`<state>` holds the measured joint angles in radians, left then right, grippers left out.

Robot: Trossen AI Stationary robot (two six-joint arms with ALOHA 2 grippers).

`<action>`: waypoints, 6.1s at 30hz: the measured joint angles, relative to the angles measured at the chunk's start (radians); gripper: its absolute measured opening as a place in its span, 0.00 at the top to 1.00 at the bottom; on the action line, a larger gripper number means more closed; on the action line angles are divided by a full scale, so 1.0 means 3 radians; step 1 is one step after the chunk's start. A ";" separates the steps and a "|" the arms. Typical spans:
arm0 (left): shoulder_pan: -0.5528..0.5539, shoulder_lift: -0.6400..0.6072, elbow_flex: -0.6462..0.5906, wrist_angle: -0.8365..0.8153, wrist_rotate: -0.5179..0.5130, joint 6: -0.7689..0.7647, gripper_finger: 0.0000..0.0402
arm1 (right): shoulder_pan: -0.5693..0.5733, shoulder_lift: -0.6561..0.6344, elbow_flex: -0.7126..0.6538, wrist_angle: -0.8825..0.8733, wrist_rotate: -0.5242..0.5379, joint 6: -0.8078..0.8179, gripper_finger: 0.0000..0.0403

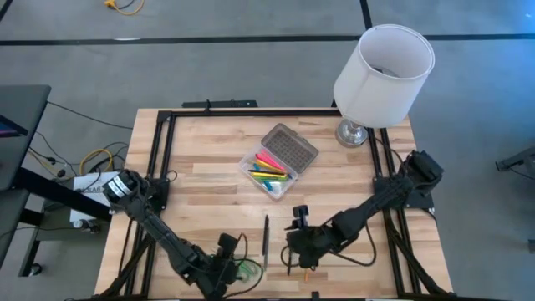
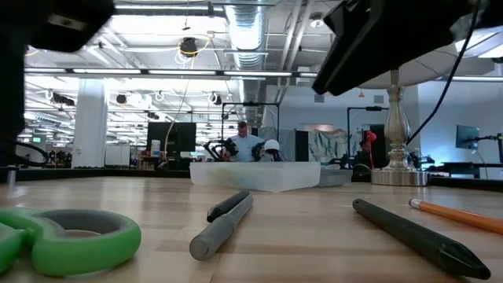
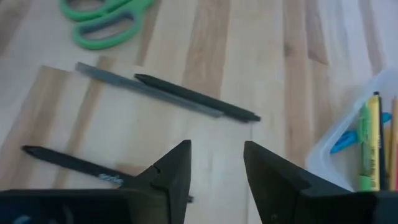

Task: Pick & place school supplies into a supply box
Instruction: Put the green scissors into the black supply box

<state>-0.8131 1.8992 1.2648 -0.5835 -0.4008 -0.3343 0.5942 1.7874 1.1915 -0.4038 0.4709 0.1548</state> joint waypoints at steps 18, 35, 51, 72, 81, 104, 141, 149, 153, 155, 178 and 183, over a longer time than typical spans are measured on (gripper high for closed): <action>0.0468 0.0000 0.0000 0.0266 0.1006 0.0439 0.70 | 0.0439 0.0000 -0.0008 -0.0115 0.0106 0.0411 0.70; 0.0481 0.0347 0.0001 0.0404 0.1028 0.0466 0.47 | 0.0465 0.0001 -0.0010 -0.0125 0.0205 0.0451 0.70; 0.0523 0.0367 0.0000 0.0373 0.1116 0.0440 0.46 | 0.0458 0.0001 -0.0010 -0.0123 0.0205 0.0451 0.70; 0.0683 0.0356 -0.0003 0.0349 0.1351 0.0583 0.65 | 0.0464 0.0001 -0.0010 -0.0124 0.0203 0.0530 0.70; 0.0725 0.0355 0.0001 0.0265 0.1351 0.0572 0.69 | 0.0464 0.0001 -0.0010 -0.0130 0.0203 0.0532 0.70; 0.0693 0.0039 -0.0028 -0.0227 0.0936 0.0419 0.69 | 0.0463 0.0001 -0.0010 -0.0158 0.0203 0.0534 0.70; 0.1466 -0.0053 -0.0009 -0.0569 -0.1451 0.1556 0.69 | 0.0464 0.0003 -0.0010 -0.0178 0.0203 0.0535 0.70; 0.1852 -0.0055 -0.0008 0.0109 -0.1405 0.2405 0.69 | 0.0464 0.0003 -0.0071 -0.0169 0.0203 0.0545 0.70; 0.2096 -0.0055 -0.0008 0.0411 -0.1151 0.2750 0.69 | 0.0463 0.0003 -0.0184 -0.0177 0.0203 0.0731 0.70; 0.2222 -0.0055 -0.0008 0.0532 -0.1026 0.2848 0.69 | 0.0463 0.0003 -0.0228 -0.0199 0.0203 0.0837 0.70; 0.2739 -0.0055 -0.0006 0.0680 -0.0082 0.2980 0.63 | 0.0702 0.0004 -0.0280 -0.0187 0.0370 0.0857 0.70; 0.2796 -0.0055 -0.0005 0.0668 -0.0008 0.2748 0.59 | 0.0674 0.0004 -0.0280 -0.0187 0.0370 0.0877 0.70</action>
<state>0.0256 1.8827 1.2633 -0.3830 -0.4033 0.4901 0.7964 1.7885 1.1076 -0.4599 0.5819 0.4178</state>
